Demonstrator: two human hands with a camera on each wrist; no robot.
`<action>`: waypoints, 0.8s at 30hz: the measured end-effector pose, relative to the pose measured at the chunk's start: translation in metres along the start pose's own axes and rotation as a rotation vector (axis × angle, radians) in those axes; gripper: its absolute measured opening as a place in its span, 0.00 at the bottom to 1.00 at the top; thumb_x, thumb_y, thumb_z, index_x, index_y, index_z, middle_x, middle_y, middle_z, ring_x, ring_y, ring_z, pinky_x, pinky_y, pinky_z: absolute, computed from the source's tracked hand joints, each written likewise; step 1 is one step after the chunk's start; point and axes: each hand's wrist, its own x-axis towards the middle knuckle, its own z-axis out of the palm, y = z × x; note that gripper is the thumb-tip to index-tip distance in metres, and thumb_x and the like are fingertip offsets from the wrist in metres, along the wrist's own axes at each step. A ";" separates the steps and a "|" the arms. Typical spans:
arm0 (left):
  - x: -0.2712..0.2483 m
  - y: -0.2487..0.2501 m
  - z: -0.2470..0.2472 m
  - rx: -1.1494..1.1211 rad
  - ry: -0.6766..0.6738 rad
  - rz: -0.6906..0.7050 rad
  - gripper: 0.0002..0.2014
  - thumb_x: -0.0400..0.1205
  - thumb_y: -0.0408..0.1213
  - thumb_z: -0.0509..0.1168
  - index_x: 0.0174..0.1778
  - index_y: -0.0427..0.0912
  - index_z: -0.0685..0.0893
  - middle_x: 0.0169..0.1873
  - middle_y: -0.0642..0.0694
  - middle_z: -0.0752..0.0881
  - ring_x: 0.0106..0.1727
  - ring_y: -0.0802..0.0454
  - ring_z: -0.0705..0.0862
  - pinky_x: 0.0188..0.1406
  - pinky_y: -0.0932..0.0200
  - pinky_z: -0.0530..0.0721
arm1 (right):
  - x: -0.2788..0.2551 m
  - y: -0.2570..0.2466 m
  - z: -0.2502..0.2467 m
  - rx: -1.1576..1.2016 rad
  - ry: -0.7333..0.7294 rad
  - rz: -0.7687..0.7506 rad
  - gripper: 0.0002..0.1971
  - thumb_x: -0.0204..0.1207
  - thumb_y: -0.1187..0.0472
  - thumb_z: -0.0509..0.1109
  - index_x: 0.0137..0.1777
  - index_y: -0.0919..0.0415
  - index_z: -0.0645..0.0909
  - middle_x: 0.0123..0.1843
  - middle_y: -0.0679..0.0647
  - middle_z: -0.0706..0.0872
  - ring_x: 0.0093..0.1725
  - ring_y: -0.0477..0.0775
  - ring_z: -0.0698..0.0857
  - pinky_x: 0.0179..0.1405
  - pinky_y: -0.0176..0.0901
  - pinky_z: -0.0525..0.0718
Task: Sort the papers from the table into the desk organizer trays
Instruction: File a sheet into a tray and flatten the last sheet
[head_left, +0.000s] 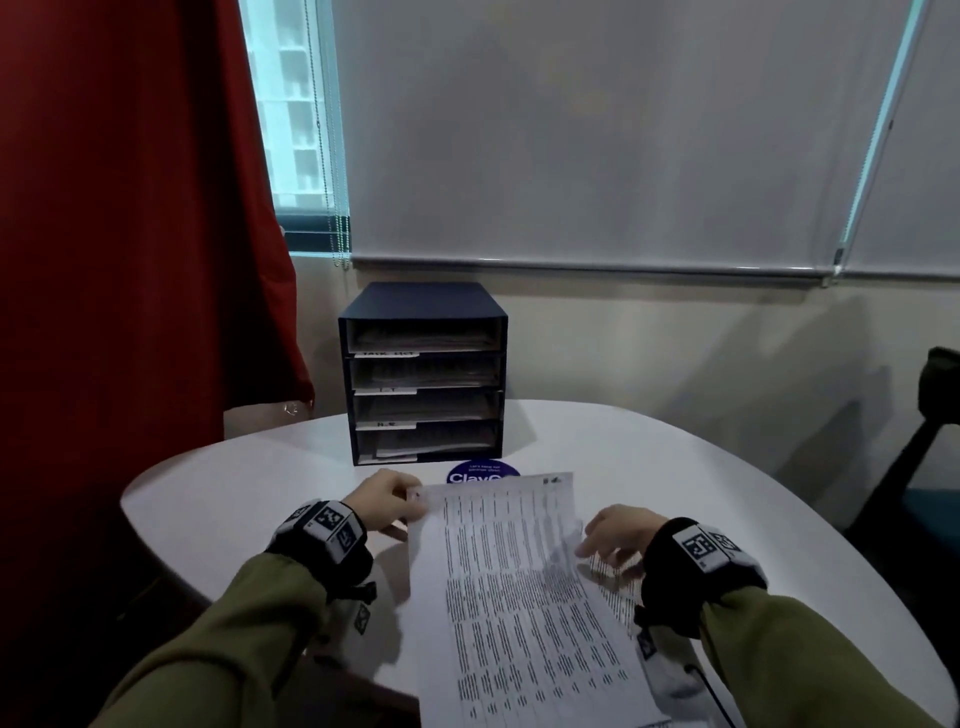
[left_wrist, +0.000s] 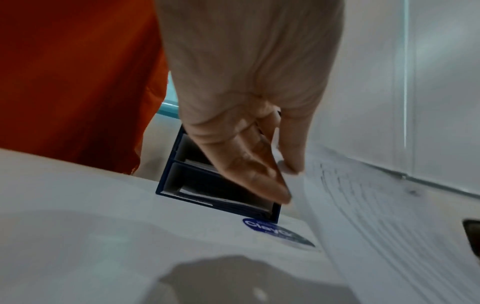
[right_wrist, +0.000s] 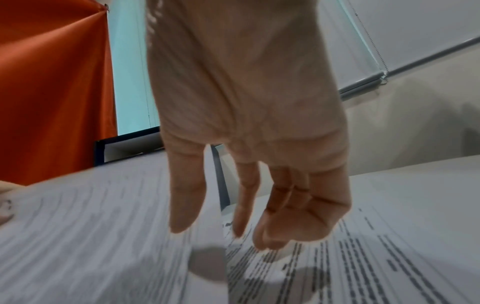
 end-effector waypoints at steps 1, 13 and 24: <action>-0.003 0.001 -0.001 -0.087 0.017 0.021 0.12 0.81 0.28 0.65 0.32 0.41 0.74 0.31 0.45 0.77 0.30 0.56 0.81 0.33 0.60 0.88 | -0.002 0.001 0.000 -0.075 -0.017 -0.004 0.08 0.64 0.69 0.75 0.39 0.60 0.80 0.38 0.53 0.81 0.38 0.52 0.81 0.26 0.34 0.82; -0.007 -0.002 0.005 -0.539 0.014 -0.330 0.06 0.84 0.31 0.59 0.54 0.34 0.74 0.40 0.40 0.79 0.35 0.44 0.82 0.32 0.55 0.81 | 0.035 -0.028 0.020 0.514 0.036 -0.156 0.13 0.80 0.72 0.61 0.37 0.56 0.72 0.38 0.51 0.78 0.35 0.48 0.79 0.27 0.34 0.82; 0.041 -0.017 -0.044 -0.604 0.178 -0.339 0.03 0.84 0.27 0.56 0.50 0.30 0.72 0.36 0.40 0.73 0.33 0.43 0.78 0.28 0.54 0.82 | 0.091 -0.105 0.030 0.462 -0.055 -0.187 0.12 0.80 0.71 0.61 0.38 0.57 0.73 0.40 0.52 0.77 0.37 0.49 0.78 0.40 0.40 0.84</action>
